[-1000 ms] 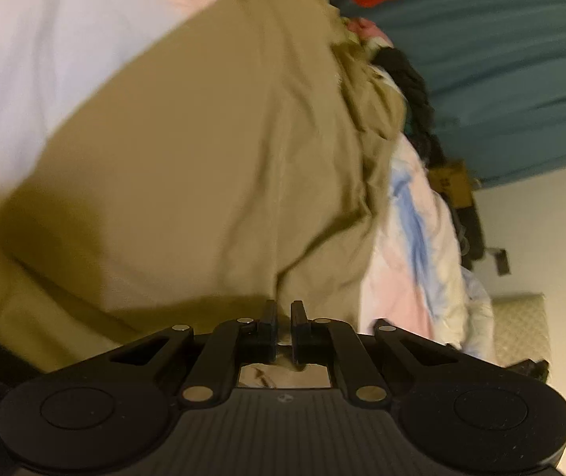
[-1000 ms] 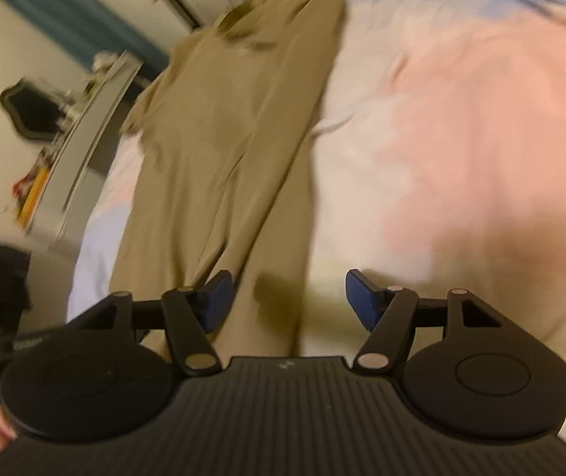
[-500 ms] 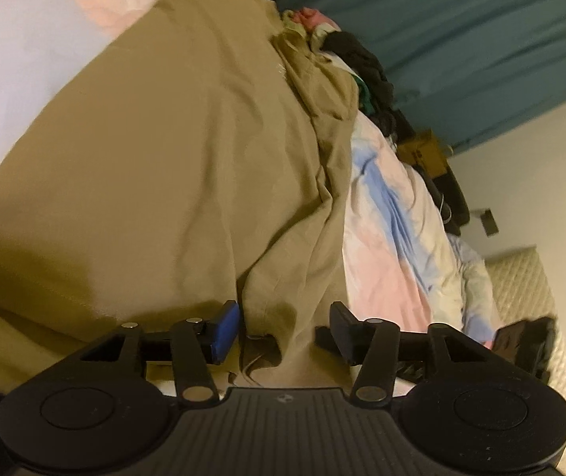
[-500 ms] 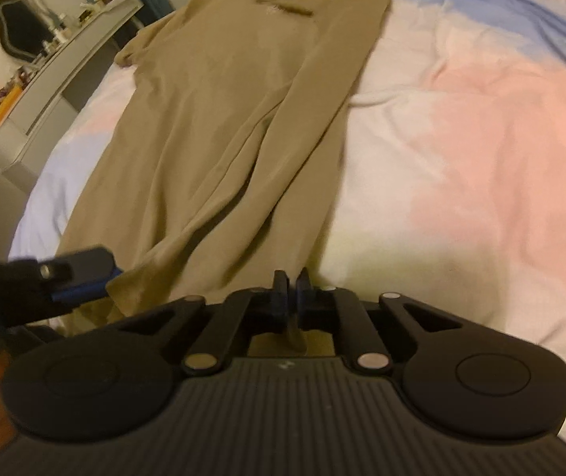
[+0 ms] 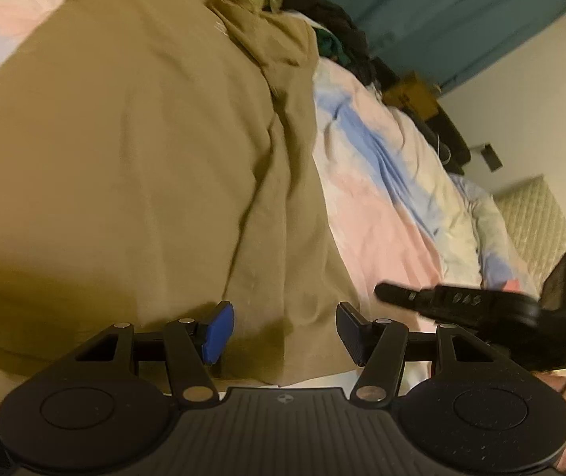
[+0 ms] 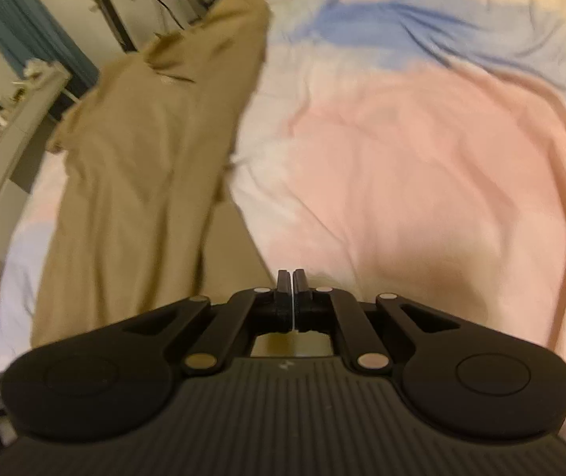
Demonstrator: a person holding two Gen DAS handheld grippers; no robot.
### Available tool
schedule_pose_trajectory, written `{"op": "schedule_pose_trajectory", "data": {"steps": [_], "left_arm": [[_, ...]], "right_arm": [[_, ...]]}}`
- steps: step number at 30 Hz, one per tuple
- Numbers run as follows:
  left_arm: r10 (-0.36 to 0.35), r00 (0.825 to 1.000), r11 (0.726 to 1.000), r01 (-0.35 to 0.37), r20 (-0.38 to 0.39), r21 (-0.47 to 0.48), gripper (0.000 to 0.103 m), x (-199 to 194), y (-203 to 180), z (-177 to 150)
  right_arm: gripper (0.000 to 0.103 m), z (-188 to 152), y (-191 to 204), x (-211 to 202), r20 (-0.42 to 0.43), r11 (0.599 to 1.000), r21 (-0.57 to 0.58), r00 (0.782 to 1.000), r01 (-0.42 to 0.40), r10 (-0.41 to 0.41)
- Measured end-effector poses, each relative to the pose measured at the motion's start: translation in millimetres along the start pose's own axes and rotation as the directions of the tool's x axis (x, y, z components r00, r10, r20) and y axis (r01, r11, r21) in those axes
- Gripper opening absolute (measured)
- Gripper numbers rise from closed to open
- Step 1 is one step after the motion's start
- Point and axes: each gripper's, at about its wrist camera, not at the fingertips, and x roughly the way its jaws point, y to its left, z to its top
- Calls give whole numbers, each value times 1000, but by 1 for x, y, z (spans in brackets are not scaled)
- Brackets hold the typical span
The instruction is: Fold clothes
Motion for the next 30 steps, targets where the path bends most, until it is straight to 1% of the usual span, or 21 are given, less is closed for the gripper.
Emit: {"op": "schedule_pose_trajectory", "data": {"steps": [2, 4, 6, 7, 8, 9, 10, 12, 13, 16, 18, 19, 20, 21, 22, 23, 24, 25, 26, 28, 30], "left_arm": [[16, 1000, 1000, -16, -11, 13, 60, 6, 0, 0], [26, 999, 1000, -25, -20, 14, 59, 11, 2, 0], [31, 999, 999, -30, -27, 9, 55, 15, 5, 0], [31, 999, 1000, -31, -28, 6, 50, 16, 7, 1], [26, 999, 1000, -26, -29, 3, 34, 17, 9, 0], [13, 999, 1000, -13, -31, 0, 22, 17, 9, 0], [0, 999, 1000, 0, -36, -7, 0, 16, 10, -1], [-29, 998, 999, 27, -49, -36, 0, 12, 13, -4], [-28, 998, 999, 25, -58, -43, 0, 11, 14, -7], [30, 994, 999, -33, -105, -26, 0, 16, 13, -14], [42, 995, 999, -42, -91, 9, 0, 12, 7, -15], [48, 995, 999, -46, -84, 27, 1, 11, 4, -15], [53, 996, 998, -50, -76, 44, 8, 8, 1, -15], [56, 996, 997, -52, -66, 61, 12, 3, -3, -15], [59, 997, 996, -55, -56, 74, 19, -1, -6, -14], [62, 997, 995, -58, -42, 83, 35, -6, -9, -11], [64, 998, 994, -62, -27, 95, 44, -10, -11, -6], [71, 997, 992, -70, -7, 102, 56, -13, -14, 2], [83, 996, 991, -85, 18, 104, 63, -15, -15, 12], [108, 992, 988, -115, 70, 106, 71, -18, -18, 34], [118, 987, 989, -127, 109, 78, 72, -13, -21, 63]], "right_arm": [[6, -2, 2, -5, 36, 999, -9, 999, -35, 35], [7, 0, 5, -7, 62, 999, -17, 997, -41, 42], [7, 0, 7, -7, 77, 999, -19, 996, -46, 47], [7, 0, 9, -7, 82, 999, -24, 996, -41, 43], [7, 0, 11, -6, 87, 999, -31, 996, -32, 35], [8, 0, 13, -7, 92, 999, -39, 995, -22, 26], [8, -1, 15, -7, 97, 999, -48, 995, -17, 21], [8, -1, 17, -9, 108, 998, -62, 994, -11, 17], [8, -1, 18, -11, 116, 998, -70, 993, -7, 16], [8, 0, 25, -15, 150, 993, -109, 988, 35, -18], [8, 5, 34, -19, 177, 986, -155, 984, 63, -35], [8, 10, 38, -22, 194, 983, -171, 981, 63, -30], [8, 14, 43, -25, 210, 981, -186, 977, 63, -23], [10, 20, 47, -28, 225, 980, -190, 974, 56, -12], [26, 28, 51, -32, 242, 981, -187, 970, 51, -4], [41, 36, 53, -35, 263, 984, -176, 965, 41, 7], [73, 44, 56, -40, 299, 988, -155, 954, 23, 24], [90, 51, 58, -44, 335, 991, -134, 942, 5, 41], [87, 59, 59, -46, 365, 994, -111, 929, -16, 56], [87, 72, 58, -48, 408, 996, -57, 909, -65, 83], [87, 81, 52, -44, 447, 993, 5, 888, -118, 103]]}}
